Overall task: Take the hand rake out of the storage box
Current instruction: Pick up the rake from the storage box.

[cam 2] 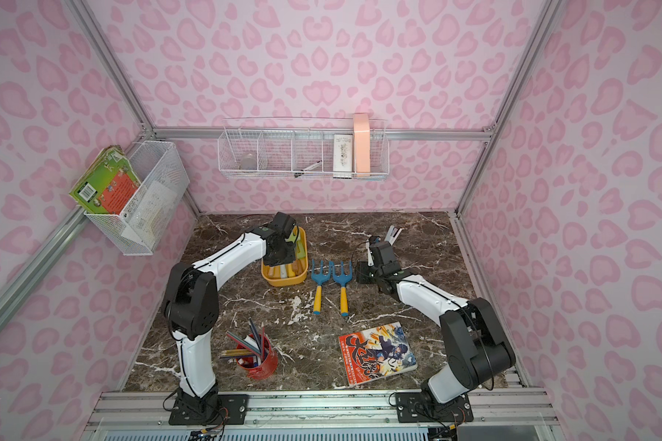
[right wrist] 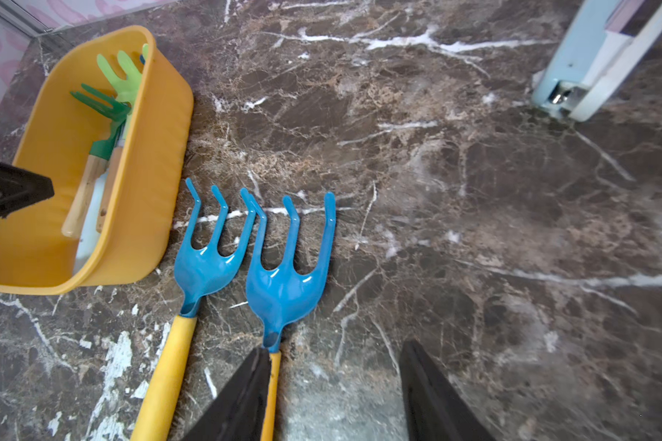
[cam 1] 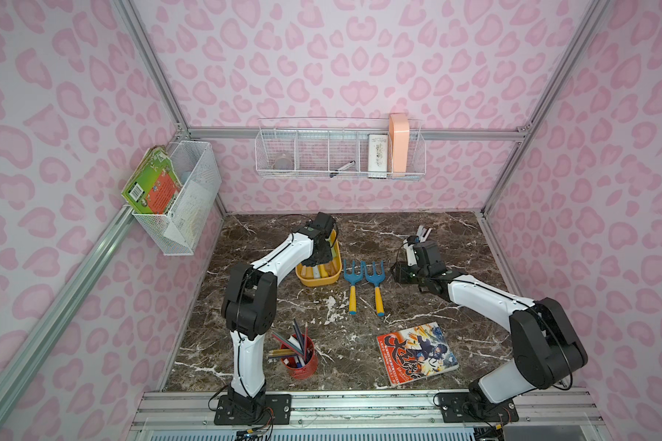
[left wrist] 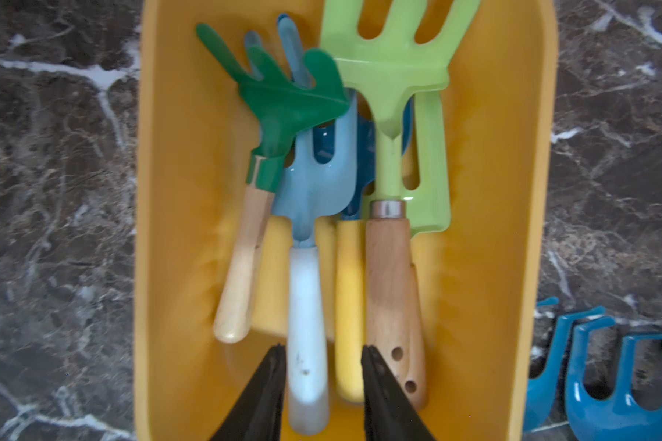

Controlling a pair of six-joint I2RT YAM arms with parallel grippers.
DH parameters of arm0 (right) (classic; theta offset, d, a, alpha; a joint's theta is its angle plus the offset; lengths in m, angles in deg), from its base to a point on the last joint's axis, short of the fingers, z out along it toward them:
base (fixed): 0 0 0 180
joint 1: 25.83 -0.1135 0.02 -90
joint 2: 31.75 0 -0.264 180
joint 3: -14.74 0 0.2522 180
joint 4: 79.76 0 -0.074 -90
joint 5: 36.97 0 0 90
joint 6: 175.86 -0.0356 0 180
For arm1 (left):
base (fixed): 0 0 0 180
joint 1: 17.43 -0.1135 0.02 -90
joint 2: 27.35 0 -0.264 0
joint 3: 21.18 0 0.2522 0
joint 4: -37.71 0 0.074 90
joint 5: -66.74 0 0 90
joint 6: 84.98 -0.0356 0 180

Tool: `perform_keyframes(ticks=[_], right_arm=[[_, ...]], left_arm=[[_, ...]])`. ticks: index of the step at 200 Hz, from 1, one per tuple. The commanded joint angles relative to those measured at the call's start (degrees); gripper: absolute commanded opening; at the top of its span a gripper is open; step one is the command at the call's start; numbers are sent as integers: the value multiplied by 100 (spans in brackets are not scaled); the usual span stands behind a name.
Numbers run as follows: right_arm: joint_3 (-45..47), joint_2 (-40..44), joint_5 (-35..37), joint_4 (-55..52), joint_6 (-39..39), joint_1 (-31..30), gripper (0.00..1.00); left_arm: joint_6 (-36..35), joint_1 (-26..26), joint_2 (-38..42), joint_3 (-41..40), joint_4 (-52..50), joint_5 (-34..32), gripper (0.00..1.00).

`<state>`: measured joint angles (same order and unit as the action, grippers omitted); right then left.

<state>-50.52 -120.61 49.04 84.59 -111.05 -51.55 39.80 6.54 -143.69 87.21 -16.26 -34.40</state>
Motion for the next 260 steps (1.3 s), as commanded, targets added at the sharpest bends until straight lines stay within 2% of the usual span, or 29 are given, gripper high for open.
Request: perform_keyframes(ticks=[1,61,100,112,145,176,215,237,260], right_arm=[[79,57,-100,-6,94,84,57],[19,46,-128,-10,173,141,58],[18,16,-172,-4,178,154,58],[27,6,-172,8,172,160,58],[5,2,-171,-11,164,150,58],[-52,-5,-198,-35,180,168,57],[-229,-26,-298,-31,237,103,58],[-311,11,-584,217,170,29,58],[-385,38,-989,690,-92,-49,58]], left_arm=[[29,-5,-223,242,197,231,38],[56,5,-851,759,-84,28,42],[-7,6,-1082,748,-48,78,36],[8,5,-1086,717,-41,62,30],[-23,7,-844,567,116,50,20],[-58,7,-464,497,167,101,17],[-186,11,75,350,232,559,17],[-262,10,324,201,338,1190,17],[-288,88,702,-289,619,1802,16]])
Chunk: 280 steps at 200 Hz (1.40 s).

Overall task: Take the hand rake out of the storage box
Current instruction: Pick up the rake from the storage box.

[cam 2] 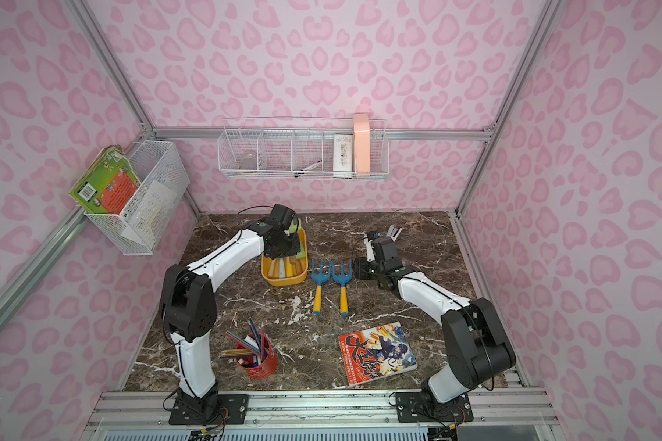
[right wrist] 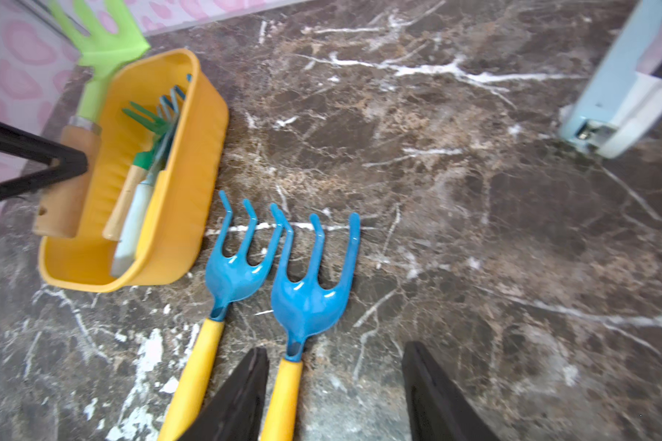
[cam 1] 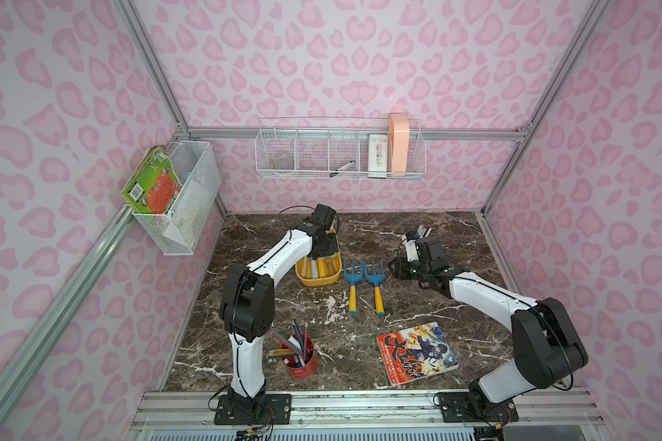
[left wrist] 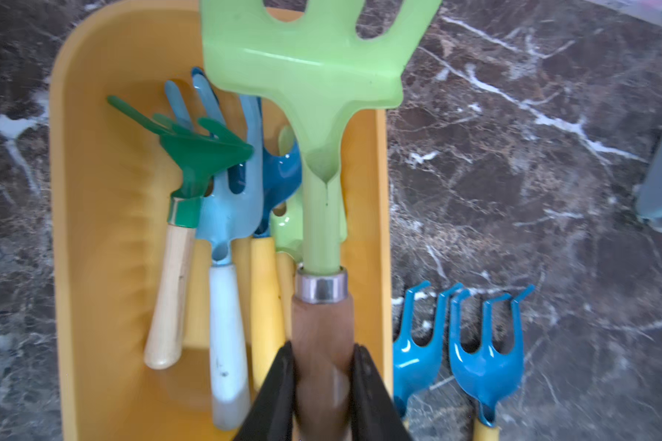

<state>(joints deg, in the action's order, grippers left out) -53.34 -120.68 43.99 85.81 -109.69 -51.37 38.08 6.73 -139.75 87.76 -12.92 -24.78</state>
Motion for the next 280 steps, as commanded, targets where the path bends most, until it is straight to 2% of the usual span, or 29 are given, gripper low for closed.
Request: perform_keyframes(ticks=[1,43,68,102,163,216,280], right_arm=[[-108,43,-498,594,-241,-70,59],[-390,-338,-1156,1591,-911,-247,60],[-482,-601,-1107,1896,-1301,-367,60],[-294,-821,-1238,2516,-1768,-382,60],[-197,-1102,-1340,2986,-2222,-417,55],[-72,-1342,-1417,3483,-2868,-382,35],[77,-1461,-1422,3854,-3439,-333,17]], left_arm=[[-115,78,325,-365,293,856,16],[-132,568,876,-1054,581,1158,16],[54,887,1061,-1349,733,1045,16],[181,1102,1071,-1353,827,1091,16],[288,1274,1020,-1344,938,1118,16],[333,1353,1080,-1437,1013,1047,16],[245,1495,1104,-1414,971,791,15]])
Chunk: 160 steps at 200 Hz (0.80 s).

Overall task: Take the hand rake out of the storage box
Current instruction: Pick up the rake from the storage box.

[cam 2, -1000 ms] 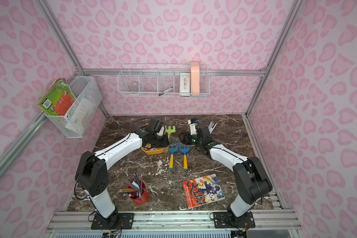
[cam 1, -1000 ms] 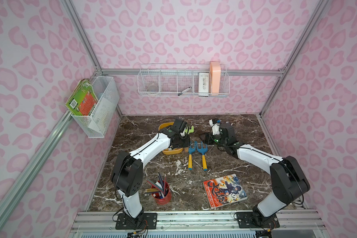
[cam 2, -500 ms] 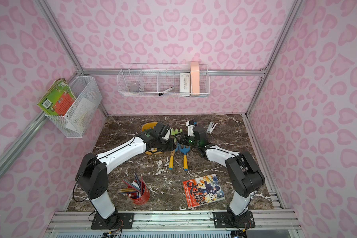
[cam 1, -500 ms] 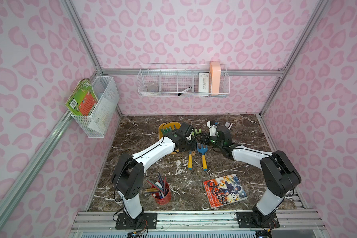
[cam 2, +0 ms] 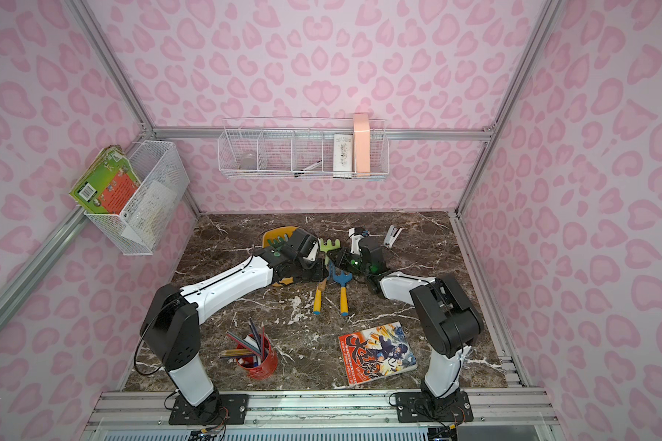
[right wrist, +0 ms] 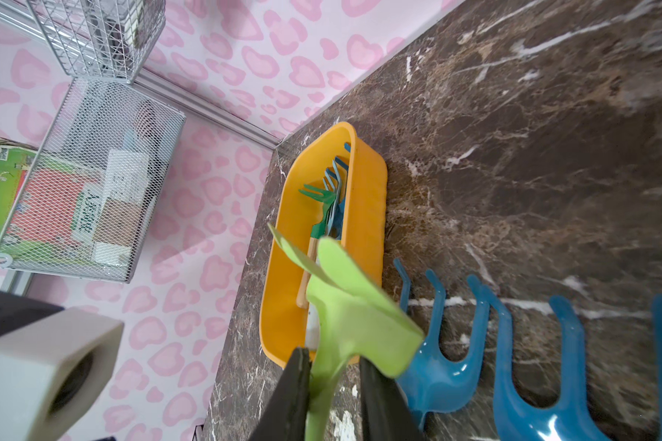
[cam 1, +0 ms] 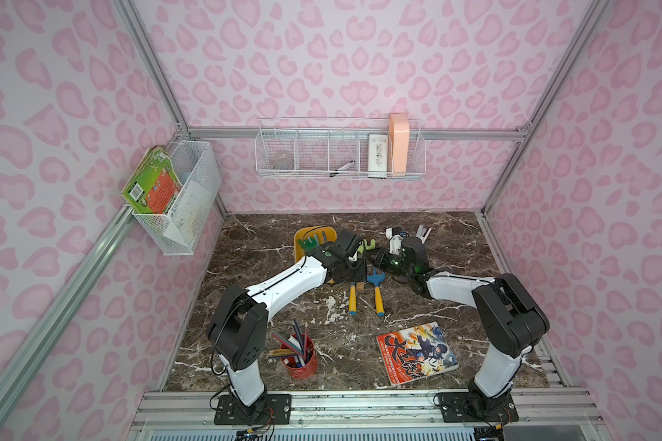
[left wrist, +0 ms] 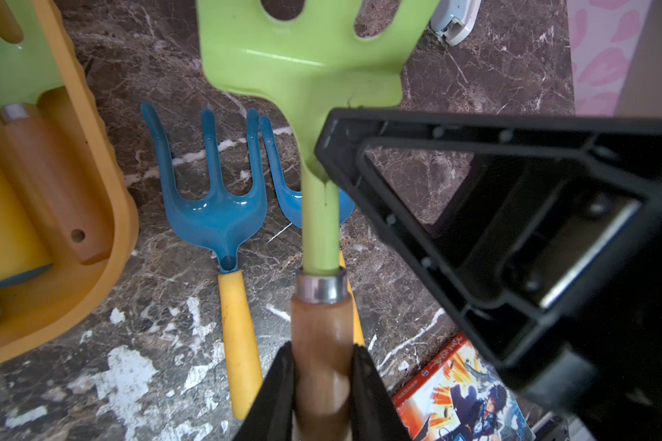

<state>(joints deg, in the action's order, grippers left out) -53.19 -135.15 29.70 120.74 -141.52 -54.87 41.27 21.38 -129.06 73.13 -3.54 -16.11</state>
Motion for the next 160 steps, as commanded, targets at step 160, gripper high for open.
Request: perform_keyframes(ticks=[160], right_arm=[[454,-59,-97,1124,-917,226,0]], left_arm=[[-20,34,-65,145,59,-138,25]])
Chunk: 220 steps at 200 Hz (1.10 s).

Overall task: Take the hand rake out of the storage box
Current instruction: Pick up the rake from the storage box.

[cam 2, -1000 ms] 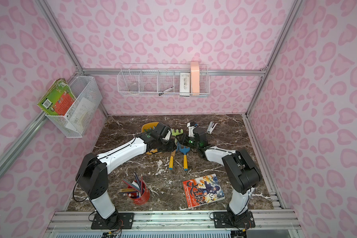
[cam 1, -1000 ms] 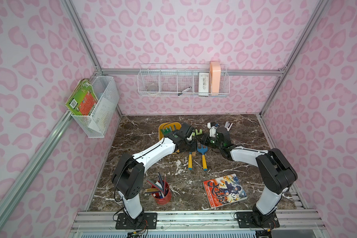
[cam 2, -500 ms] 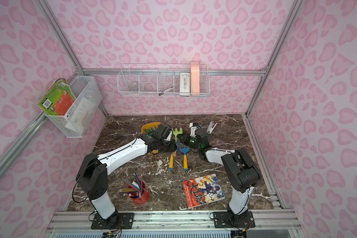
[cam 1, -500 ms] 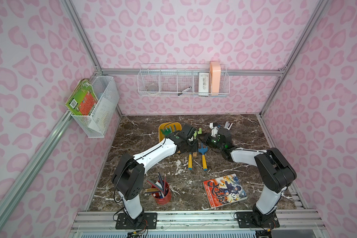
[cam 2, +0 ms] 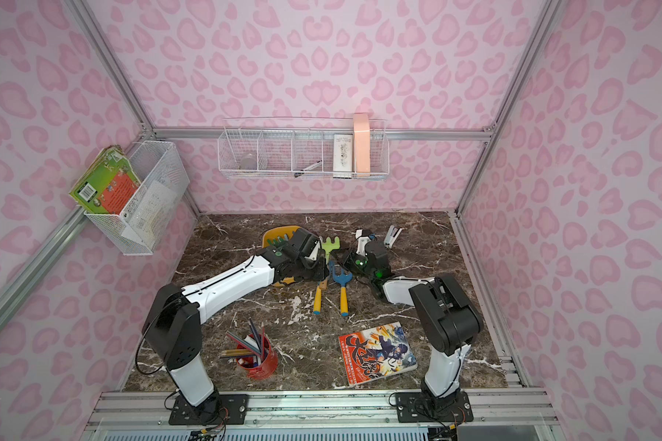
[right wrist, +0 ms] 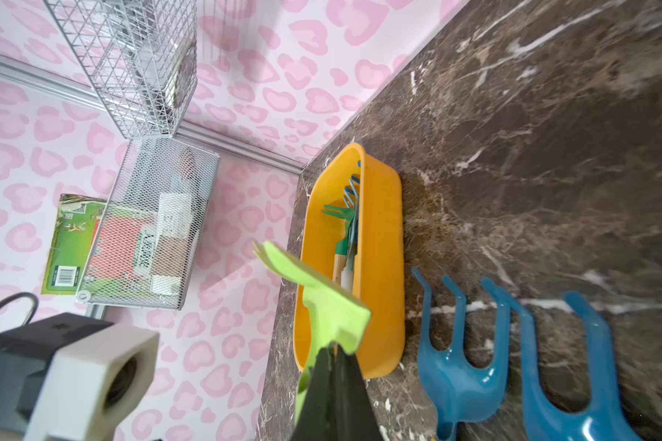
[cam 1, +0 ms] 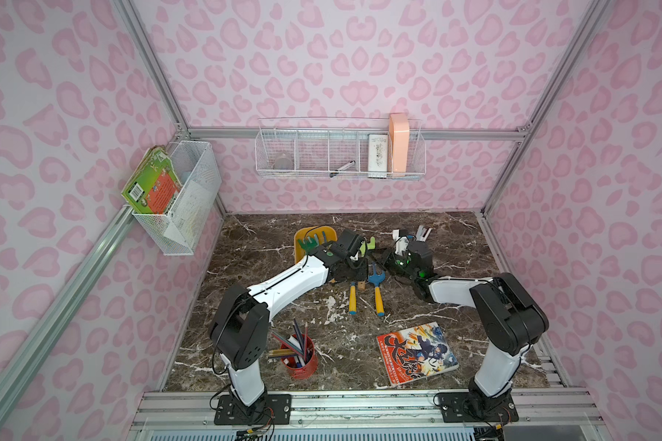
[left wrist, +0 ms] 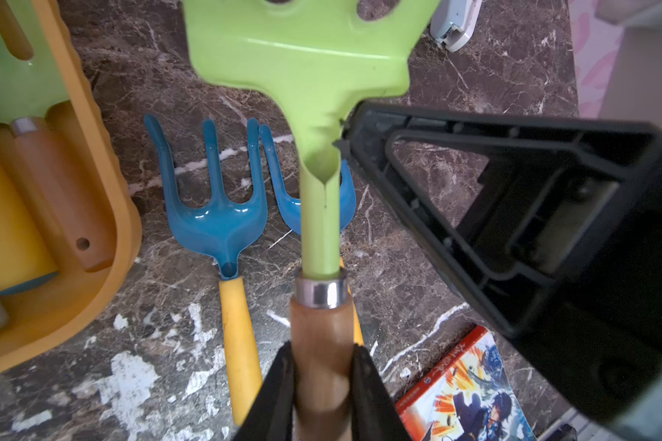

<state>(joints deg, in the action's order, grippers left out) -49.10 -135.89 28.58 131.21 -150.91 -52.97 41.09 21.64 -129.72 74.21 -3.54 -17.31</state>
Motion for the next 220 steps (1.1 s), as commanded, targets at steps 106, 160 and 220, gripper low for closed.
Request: perform_keyframes(ticks=[106,160,220], right_arm=[[438,314,-87,361,302,11,29],[161,135,-60,615,-7,-134,46],[-141,-503,-17,1528,-865,-131,34]], left_arm=[[106,-13,33,11,200,-184,19],[176,-13,150,-65,343,-43,18],[276,-13,313,-260,497,165,17]])
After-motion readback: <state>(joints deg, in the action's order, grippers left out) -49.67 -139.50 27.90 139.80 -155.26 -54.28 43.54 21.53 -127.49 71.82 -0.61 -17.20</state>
